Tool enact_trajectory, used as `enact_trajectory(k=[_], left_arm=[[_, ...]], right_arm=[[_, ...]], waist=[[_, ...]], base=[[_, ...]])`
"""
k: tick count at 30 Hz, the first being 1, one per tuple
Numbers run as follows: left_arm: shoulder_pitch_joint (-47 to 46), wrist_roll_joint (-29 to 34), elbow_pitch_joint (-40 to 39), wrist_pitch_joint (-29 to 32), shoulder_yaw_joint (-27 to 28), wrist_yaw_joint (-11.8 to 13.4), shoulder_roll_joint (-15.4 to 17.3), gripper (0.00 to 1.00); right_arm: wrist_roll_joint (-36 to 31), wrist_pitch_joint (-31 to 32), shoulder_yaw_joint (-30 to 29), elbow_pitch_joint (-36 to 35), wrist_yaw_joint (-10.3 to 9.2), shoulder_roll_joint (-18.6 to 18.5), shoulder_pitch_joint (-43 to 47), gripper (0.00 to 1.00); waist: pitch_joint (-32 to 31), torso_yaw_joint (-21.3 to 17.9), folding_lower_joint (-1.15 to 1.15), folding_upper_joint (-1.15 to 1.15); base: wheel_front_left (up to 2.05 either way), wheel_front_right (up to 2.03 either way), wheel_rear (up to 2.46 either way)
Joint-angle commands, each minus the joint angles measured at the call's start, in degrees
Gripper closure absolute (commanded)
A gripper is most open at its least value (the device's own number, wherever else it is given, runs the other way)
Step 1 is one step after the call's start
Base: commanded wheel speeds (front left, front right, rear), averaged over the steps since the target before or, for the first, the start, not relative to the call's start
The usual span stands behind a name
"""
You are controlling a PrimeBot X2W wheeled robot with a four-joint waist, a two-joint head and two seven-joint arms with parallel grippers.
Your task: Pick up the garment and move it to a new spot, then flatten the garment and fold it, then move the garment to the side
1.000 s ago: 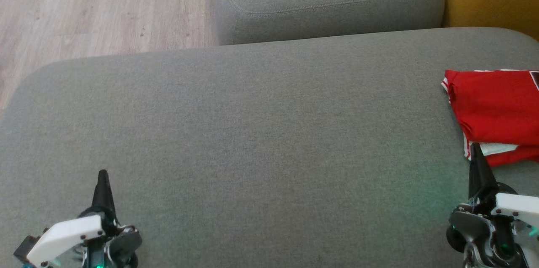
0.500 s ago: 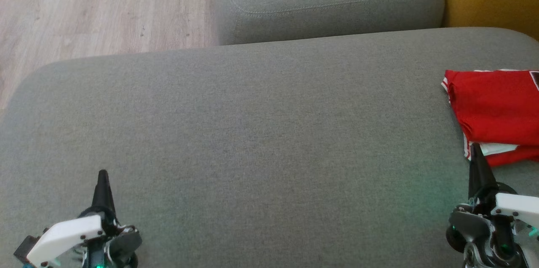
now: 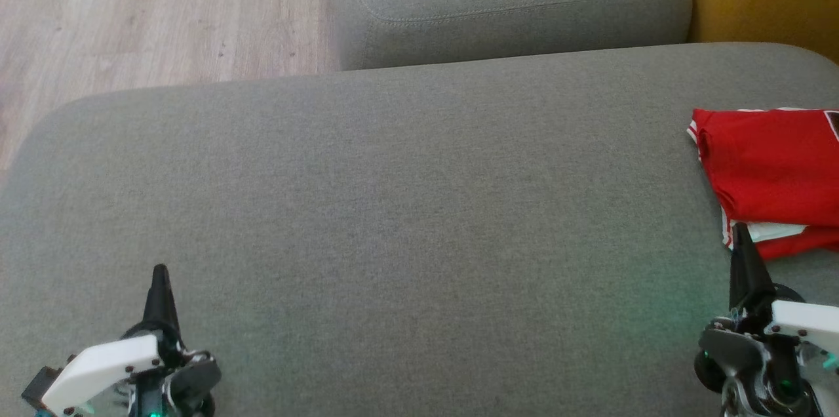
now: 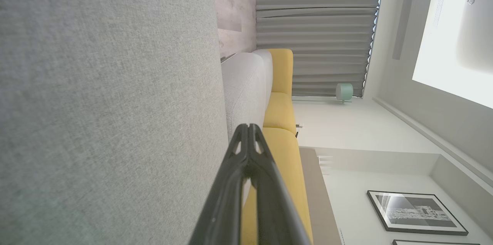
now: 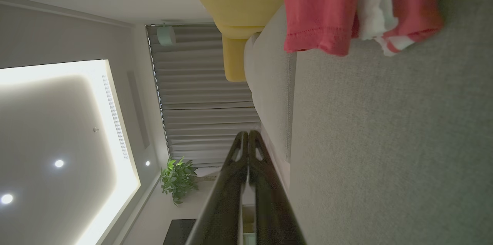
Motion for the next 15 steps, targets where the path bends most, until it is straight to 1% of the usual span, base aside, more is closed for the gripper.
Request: enact_trajectory(k=[1,15], left_arm=[[-2.92,0.49,-1.61,0.24,2.24,-0.38,0.23,1.0],[-2.93,0.54,-1.61,0.29,2.3,-0.38,0.18,1.0]], right_arm=[[-0.32,0.46,1.1,-2.14,-0.04,-0.32,-3.12,1.0],[-0.37,0.51,1.04,-2.14,-0.04,-0.27,-3.12,1.0]], waist=[[0.0,0.0,0.0,0.0],[0.0,0.0,0.0,0.0]], base=[[0.0,0.0,0.0],[0.0,0.0,0.0]])
